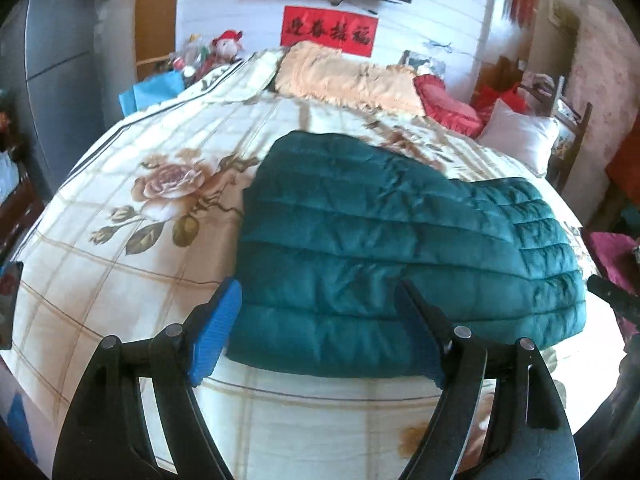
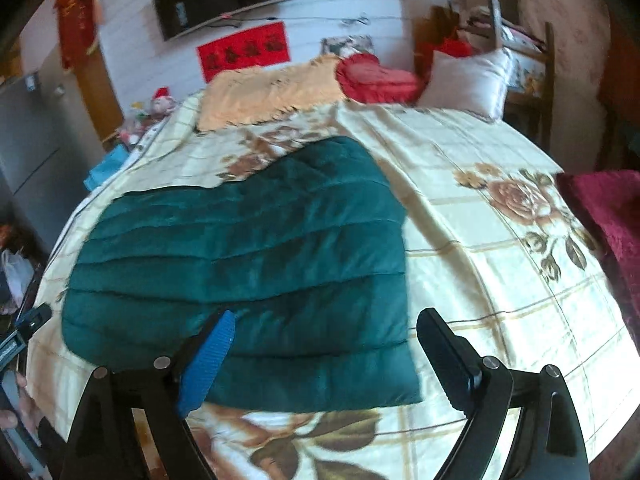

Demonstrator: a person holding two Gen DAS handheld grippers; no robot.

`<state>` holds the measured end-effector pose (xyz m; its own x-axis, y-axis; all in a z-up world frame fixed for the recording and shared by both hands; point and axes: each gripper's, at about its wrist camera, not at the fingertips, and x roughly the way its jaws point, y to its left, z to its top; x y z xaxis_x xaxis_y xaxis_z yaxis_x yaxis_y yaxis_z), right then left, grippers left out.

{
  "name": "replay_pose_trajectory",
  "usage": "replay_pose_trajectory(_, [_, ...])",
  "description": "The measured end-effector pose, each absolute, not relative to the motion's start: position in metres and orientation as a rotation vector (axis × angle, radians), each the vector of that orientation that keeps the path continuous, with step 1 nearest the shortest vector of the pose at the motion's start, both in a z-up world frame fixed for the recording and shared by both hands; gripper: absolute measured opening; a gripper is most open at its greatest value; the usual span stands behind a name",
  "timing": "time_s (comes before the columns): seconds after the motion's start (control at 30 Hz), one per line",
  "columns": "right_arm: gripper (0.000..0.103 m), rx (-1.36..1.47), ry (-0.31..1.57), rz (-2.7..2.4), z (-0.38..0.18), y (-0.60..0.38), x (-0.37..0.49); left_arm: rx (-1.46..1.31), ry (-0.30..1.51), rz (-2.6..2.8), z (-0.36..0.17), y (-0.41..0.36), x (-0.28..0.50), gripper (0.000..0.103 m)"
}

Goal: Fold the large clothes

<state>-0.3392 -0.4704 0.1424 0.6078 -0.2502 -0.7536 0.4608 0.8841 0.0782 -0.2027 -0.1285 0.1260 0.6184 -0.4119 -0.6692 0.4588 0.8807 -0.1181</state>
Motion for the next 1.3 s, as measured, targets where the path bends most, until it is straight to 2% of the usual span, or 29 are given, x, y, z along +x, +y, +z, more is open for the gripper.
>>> replay_pose_trajectory(0.17, [0.092,0.204,0.783,-0.386,0.153,-0.426,-0.335,0.070,0.718,-0.517,0.135,-0.144,-0.225,0.079])
replay_pose_trajectory(0.3, [0.097,0.192,0.754,-0.361,0.155,-0.401,-0.334,0.073,0.702,-0.526,0.138,-0.154,-0.238,0.079])
replay_pose_trajectory(0.57, [0.098,0.181,0.740,-0.331,0.150,-0.371,-0.331,0.101,0.676,-0.514,0.137,-0.165,-0.254,0.079])
replay_pose_trajectory(0.7, [0.103,0.186,0.737,-0.333,0.149,-0.364,-0.331,0.109,0.666,-0.507,0.135,-0.167,-0.257,0.079])
replay_pose_trajectory(1.3, [0.103,0.143,0.733,-0.328,0.149,-0.348,-0.329,0.112,0.659,-0.488,0.132,-0.167,-0.261,0.079])
